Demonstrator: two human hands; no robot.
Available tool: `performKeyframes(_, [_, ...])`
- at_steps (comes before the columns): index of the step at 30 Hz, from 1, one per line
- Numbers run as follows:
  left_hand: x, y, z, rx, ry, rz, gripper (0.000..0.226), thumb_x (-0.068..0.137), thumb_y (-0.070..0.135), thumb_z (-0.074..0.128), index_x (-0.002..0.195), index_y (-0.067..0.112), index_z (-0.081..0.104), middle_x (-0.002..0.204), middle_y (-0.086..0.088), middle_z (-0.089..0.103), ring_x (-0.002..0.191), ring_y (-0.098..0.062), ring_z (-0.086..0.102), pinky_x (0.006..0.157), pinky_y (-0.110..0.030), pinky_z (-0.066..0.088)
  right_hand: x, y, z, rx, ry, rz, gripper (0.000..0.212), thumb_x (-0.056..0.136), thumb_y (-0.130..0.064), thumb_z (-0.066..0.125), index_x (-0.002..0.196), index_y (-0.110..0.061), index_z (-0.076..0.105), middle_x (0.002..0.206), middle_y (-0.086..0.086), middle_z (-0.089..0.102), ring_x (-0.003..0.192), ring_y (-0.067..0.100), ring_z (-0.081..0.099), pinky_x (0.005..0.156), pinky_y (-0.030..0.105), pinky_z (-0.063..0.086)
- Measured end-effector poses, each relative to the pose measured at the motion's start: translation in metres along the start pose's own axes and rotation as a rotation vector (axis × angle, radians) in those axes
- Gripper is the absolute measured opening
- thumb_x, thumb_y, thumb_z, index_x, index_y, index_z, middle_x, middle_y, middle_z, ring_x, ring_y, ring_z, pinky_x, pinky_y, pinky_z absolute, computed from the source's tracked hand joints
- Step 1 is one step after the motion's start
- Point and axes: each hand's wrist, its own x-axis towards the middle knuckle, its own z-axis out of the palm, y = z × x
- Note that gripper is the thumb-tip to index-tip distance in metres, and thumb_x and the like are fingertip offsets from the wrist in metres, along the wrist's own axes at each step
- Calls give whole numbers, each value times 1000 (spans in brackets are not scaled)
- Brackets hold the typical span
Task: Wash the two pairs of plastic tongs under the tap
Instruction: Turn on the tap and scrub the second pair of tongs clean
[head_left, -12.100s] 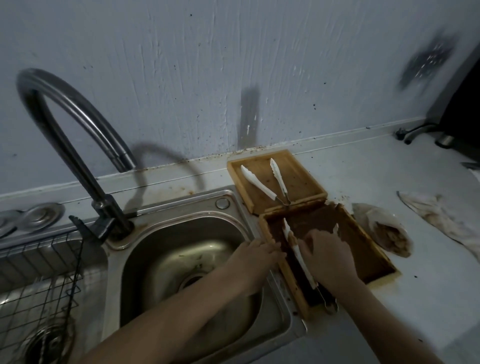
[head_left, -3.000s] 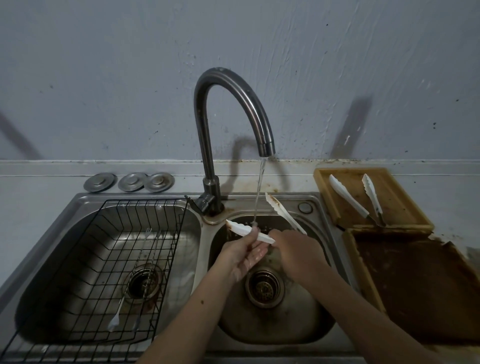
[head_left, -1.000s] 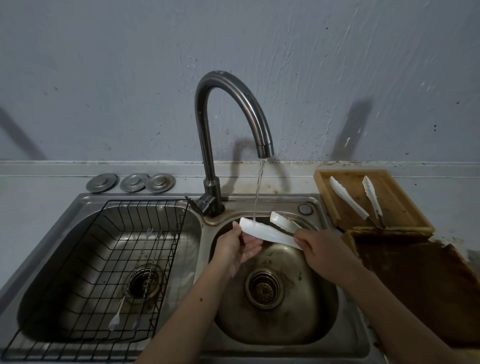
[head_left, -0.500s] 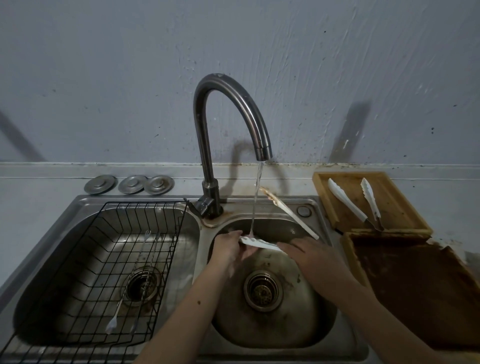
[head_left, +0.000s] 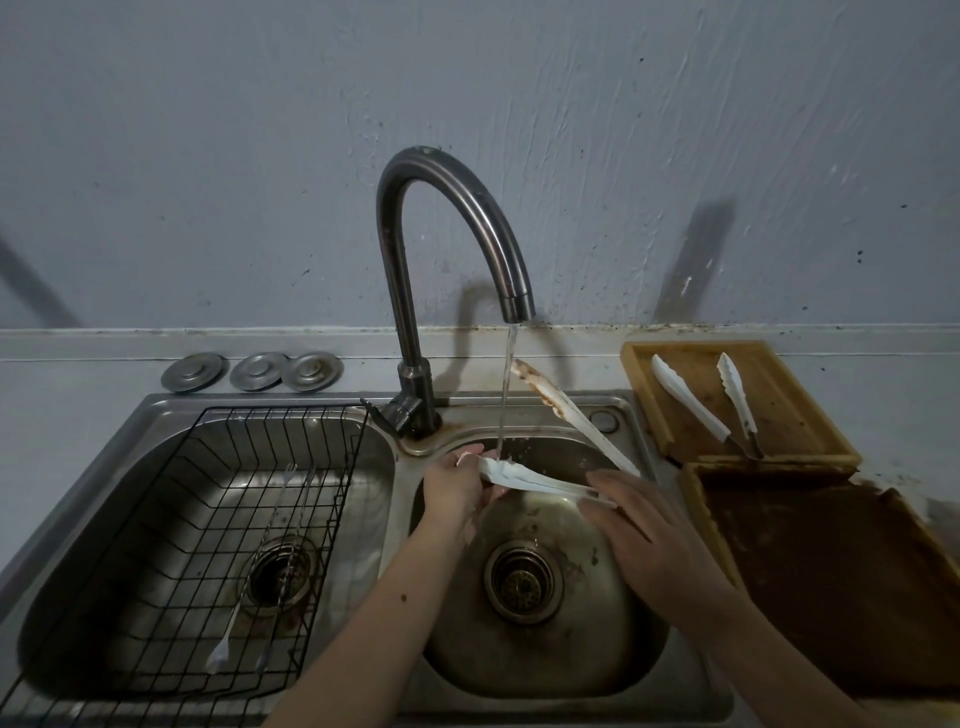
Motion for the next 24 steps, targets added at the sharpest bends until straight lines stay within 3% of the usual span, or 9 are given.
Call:
performKeyframes(2, [-1,-1,1,3,-2,-2,20,92,3,49,108,0,61,98,-17,70,90,-33,69,78,-45,58,1,3,1,28,63,117,25,93,-17,47,110,-6,61,118,17,59,114,25,48,98,38,41])
performKeyframes(4, [-5,-2,2,-7,-16,-13,18,91,3,52,106,1,62,96,-18,70,85,-31,71,72,-42,60,5,8,2,68,17,370,35,88,-17,54,122,-11,50,128,12,52,120,24,46,100,39,36])
performKeyframes(6, [-7,-4,3,-3,-25,-9,19,90,2,52,106,0,63,96,-19,70,84,-32,71,74,-44,59,7,17,7,175,-133,637,46,87,-20,60,128,-12,44,129,8,52,118,21,50,99,41,42])
performKeyframes(8, [-8,-4,5,13,-27,34,19,91,2,51,106,1,61,93,-17,70,81,-31,70,73,-44,59,10,26,10,339,-266,817,35,89,-22,56,123,-15,48,115,3,60,101,13,59,87,34,52])
performKeyframes(10, [-11,-2,7,43,-31,102,18,92,2,47,105,2,60,88,-15,70,72,-27,70,64,-38,58,12,31,14,353,-349,848,26,91,-17,53,117,-13,55,96,-5,61,81,5,57,75,22,51])
performKeyframes(12, [-14,4,7,87,-7,170,19,92,2,46,97,4,63,87,-17,70,69,-26,70,57,-32,58,12,32,22,338,-374,853,21,92,-15,52,112,-11,58,86,-6,58,77,5,55,70,19,46])
performKeyframes(15, [-17,13,6,188,0,327,24,94,4,43,84,10,64,90,-21,69,84,-35,69,70,-40,59,15,26,33,526,-429,977,14,95,-19,47,99,-15,60,82,-2,60,79,15,60,69,26,48])
performKeyframes(18, [-23,21,5,284,-25,464,30,95,5,41,81,19,63,91,-16,69,88,-34,68,75,-41,58,16,19,41,672,-421,1076,20,97,-23,43,91,-14,61,83,4,64,74,14,60,62,23,46])
performKeyframes(24, [-29,25,6,407,-12,555,28,92,6,42,85,19,65,95,-20,71,90,-35,67,81,-49,56,14,11,46,834,-405,1138,15,92,-13,49,81,-12,60,87,17,69,82,28,67,77,44,56])
